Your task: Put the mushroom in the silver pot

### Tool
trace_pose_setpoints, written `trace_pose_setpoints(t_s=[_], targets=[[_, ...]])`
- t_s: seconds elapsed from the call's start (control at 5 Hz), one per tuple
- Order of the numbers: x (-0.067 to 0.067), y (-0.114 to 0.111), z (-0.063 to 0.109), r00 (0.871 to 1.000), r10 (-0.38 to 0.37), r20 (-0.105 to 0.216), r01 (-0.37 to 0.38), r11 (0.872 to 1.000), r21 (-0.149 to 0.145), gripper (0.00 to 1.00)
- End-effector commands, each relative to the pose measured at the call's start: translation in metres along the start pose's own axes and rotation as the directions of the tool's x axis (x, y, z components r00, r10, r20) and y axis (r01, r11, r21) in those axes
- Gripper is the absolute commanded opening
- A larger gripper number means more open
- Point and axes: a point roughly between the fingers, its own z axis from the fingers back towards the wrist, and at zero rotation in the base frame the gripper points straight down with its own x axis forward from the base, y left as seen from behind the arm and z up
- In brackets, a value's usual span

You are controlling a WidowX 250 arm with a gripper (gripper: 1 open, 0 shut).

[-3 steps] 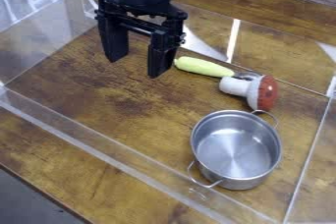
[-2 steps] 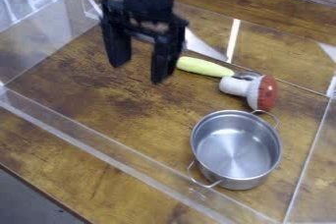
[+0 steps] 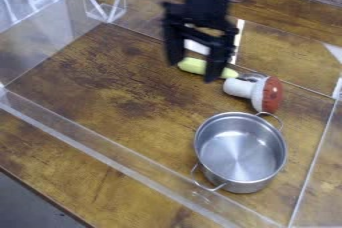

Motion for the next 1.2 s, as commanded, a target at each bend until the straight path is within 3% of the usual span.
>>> trace_pose_setpoints(t_s=[0.0,0.2,0.4,0.8,1.0], targets=[[0.043,-0.031,0.018,0.989,-0.114,0.099,0.111,0.993,0.032,1.00],[0.068,-0.048,0.016,0.982,-0.144,0.124,0.139,0.989,0.046,1.00],[0.081,-0.034,0.017,0.983,-0.111,0.143,0.106,0.993,0.047,1.00],[0.093,-0.006,0.012,0.990,-0.042,0.137,0.036,0.998,0.041,1.00],[0.095,0.004,0.006,0.990,0.029,0.140,-0.034,0.999,0.029,1.00]])
